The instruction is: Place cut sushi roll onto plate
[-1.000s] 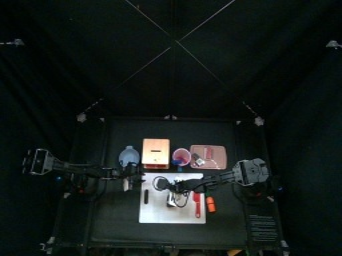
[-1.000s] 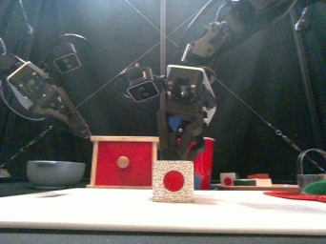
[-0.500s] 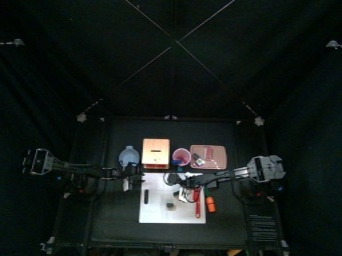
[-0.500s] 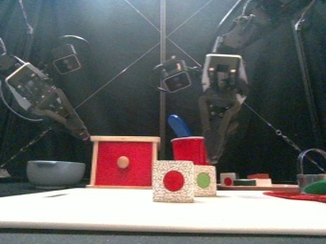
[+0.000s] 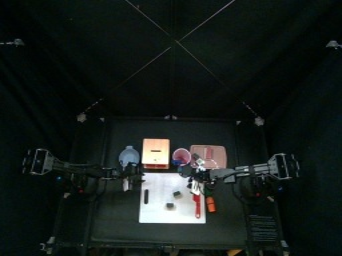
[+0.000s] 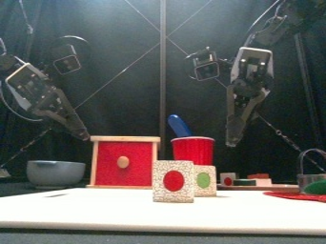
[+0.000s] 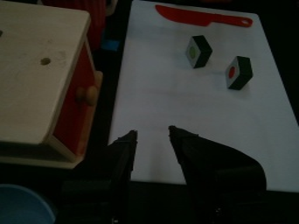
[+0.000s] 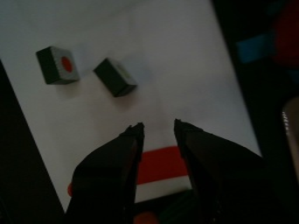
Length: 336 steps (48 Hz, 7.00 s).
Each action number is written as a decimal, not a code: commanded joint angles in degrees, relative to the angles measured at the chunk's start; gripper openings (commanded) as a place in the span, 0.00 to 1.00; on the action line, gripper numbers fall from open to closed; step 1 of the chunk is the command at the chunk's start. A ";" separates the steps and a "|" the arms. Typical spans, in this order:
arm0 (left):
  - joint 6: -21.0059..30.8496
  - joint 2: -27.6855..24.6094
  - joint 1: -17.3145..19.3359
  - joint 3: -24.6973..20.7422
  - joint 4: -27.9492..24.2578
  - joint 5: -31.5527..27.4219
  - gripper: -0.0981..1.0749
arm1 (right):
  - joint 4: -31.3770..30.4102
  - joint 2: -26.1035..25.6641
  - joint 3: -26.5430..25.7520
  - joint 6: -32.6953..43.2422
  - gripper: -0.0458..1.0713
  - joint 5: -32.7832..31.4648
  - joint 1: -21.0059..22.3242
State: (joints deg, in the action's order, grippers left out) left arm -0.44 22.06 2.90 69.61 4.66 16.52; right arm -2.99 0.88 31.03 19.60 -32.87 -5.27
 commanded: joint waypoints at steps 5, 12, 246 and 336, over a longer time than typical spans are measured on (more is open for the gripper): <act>-0.09 -0.09 0.44 -1.23 0.00 0.18 0.74 | -2.81 3.69 -9.32 -3.25 0.71 -6.86 -1.76; 0.00 -0.44 0.35 -0.97 0.00 0.18 0.74 | -2.11 6.33 -12.48 -8.17 0.71 -7.38 -1.49; 0.00 -2.37 0.18 -0.62 1.23 0.18 0.74 | -3.87 9.23 -17.67 8.88 0.63 -8.53 -6.77; -0.18 5.80 -4.66 -7.03 -1.85 5.45 0.74 | -15.12 -43.24 29.79 16.00 0.82 25.93 5.80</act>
State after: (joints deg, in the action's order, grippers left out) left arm -0.62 26.63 -1.49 63.46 2.90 21.36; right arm -15.82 -43.15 60.82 35.51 -14.06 3.25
